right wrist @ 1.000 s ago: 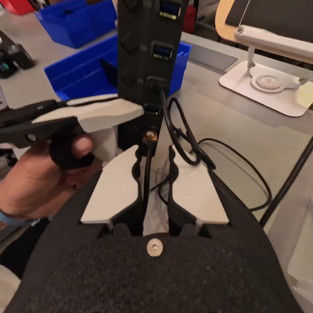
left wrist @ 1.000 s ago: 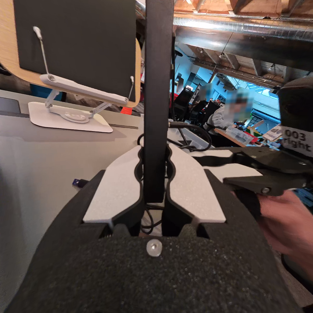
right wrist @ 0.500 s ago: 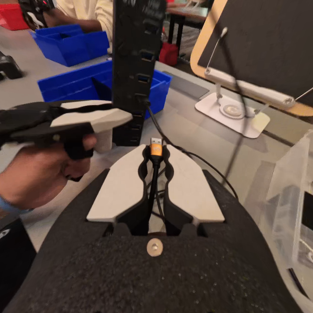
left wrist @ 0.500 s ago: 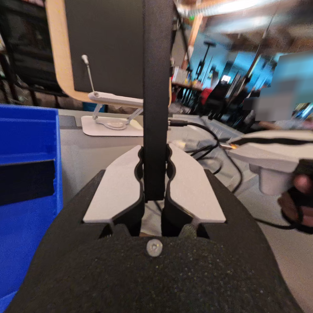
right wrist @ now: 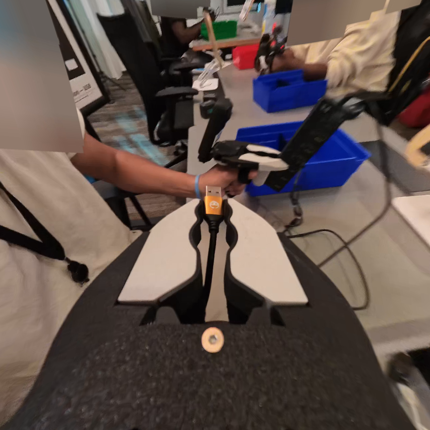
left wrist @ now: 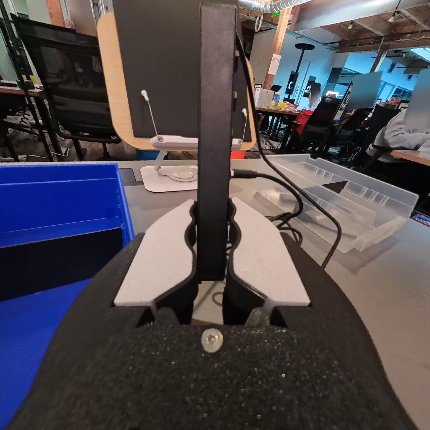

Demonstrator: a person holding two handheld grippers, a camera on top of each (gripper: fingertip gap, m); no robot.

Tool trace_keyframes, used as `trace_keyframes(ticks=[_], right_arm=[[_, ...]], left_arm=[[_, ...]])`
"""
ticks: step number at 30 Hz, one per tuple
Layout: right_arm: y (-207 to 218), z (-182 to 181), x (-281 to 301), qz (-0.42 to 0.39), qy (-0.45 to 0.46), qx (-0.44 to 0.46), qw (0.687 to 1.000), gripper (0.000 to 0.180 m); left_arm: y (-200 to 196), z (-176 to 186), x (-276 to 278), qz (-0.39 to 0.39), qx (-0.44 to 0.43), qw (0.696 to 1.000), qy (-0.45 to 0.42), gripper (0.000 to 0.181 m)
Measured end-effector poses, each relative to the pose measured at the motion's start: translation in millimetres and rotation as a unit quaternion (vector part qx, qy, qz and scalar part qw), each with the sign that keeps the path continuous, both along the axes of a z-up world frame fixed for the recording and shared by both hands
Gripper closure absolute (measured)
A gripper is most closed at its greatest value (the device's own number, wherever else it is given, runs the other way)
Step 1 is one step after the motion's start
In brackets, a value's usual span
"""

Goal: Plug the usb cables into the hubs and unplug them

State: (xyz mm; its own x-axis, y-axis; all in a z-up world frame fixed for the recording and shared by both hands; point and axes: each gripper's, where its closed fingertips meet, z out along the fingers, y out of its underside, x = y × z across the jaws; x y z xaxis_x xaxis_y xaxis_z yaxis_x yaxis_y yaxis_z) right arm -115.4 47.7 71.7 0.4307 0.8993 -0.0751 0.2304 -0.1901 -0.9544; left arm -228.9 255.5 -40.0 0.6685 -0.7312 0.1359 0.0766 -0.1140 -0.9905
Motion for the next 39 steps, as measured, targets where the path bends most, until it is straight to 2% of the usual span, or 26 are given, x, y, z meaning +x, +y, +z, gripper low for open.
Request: trace_keyframes(ticks=[2,5,9,12,13,15,17,19,21,25,30,31,33,35,37,39], right_arm=[[13,22,30,-0.065,0.004,0.039,0.997,0.164],[40,35,79,-0.148,-0.006,0.060,0.987,0.164],[81,20,128,-0.179,-0.006,0.039,0.983,0.164],[124,-33,164,-0.213,-0.084,0.035,0.973,0.164],[136,-60,169,-0.204,-0.128,0.031,0.970,0.164],[155,-125,189,-0.207,-0.253,0.013,0.945,0.164],[154,-184,206,-0.181,-0.371,-0.035,0.910,0.164],[143,-224,215,-0.152,-0.428,-0.095,0.886,0.163],[141,-243,230,-0.175,-0.454,-0.142,0.862,0.143],[149,-240,244,-0.219,-0.444,-0.139,0.858,0.142],[140,-236,267,-0.250,-0.471,-0.141,0.834,0.145],[140,-233,259,-0.248,-0.449,-0.139,0.847,0.145],[142,-218,232,-0.240,-0.348,-0.137,0.896,0.146],[146,-197,226,-0.264,-0.274,-0.145,0.913,0.146],[139,-179,238,-0.299,-0.268,-0.158,0.902,0.145],[116,-170,260,-0.333,-0.329,-0.174,0.866,0.146]], left_arm=[[-2,-2,1,-0.006,0.000,1.000,0.004,0.157],[-10,-2,9,-0.026,0.008,1.000,0.012,0.157],[-20,-5,20,-0.049,0.006,0.999,0.019,0.157],[-23,-9,25,-0.062,-0.014,0.998,0.008,0.157],[-24,-10,26,-0.066,-0.020,0.998,0.005,0.157],[-26,-11,28,-0.076,-0.029,0.997,-0.002,0.157],[-28,-10,29,-0.082,-0.034,0.996,-0.009,0.157],[-29,-9,29,-0.087,-0.035,0.996,-0.013,0.157],[-29,-10,29,-0.090,-0.035,0.995,-0.013,0.157],[-29,-14,31,-0.096,-0.044,0.994,-0.011,0.157],[-30,-17,33,-0.106,-0.052,0.993,-0.010,0.157],[-30,-18,34,-0.107,-0.053,0.993,-0.010,0.157],[-31,-19,35,-0.109,-0.055,0.992,-0.009,0.158],[-31,-20,35,-0.110,-0.057,0.992,-0.009,0.158],[-32,-19,34,-0.112,-0.057,0.992,-0.009,0.158],[-31,-18,33,-0.111,-0.053,0.992,-0.009,0.158]])
